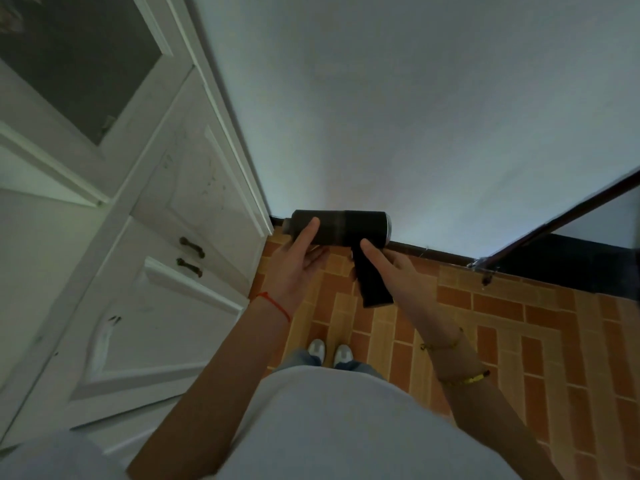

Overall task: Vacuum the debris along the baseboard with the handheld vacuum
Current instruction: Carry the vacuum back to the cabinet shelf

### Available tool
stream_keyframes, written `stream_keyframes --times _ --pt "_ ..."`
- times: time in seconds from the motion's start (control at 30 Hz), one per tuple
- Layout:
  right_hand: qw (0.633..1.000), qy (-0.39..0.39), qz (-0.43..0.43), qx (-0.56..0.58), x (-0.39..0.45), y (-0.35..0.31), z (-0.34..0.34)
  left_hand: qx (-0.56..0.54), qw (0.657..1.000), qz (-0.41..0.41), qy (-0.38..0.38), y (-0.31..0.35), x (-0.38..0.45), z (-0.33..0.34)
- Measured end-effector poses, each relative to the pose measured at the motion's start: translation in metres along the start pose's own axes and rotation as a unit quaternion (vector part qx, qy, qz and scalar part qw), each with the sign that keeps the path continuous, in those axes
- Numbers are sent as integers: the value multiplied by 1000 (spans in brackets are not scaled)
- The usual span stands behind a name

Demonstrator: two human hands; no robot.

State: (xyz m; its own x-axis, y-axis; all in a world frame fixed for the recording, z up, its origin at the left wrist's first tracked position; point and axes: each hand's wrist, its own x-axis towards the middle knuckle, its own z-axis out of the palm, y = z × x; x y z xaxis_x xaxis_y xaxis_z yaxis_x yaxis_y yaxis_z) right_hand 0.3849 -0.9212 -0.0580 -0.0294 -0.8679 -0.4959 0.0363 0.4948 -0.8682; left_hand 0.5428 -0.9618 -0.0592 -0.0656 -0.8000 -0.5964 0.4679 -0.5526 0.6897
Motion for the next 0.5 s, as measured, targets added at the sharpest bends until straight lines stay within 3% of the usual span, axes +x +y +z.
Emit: stream_keyframes --times 0.3,0.5 --pt "994 -97 -3 -44 1 -11 28 -47 995 48 74 4 -29 -36" --pt "970 -209 -9 -123 -3 -9 77 -145 967 132 164 7 -74 -79"
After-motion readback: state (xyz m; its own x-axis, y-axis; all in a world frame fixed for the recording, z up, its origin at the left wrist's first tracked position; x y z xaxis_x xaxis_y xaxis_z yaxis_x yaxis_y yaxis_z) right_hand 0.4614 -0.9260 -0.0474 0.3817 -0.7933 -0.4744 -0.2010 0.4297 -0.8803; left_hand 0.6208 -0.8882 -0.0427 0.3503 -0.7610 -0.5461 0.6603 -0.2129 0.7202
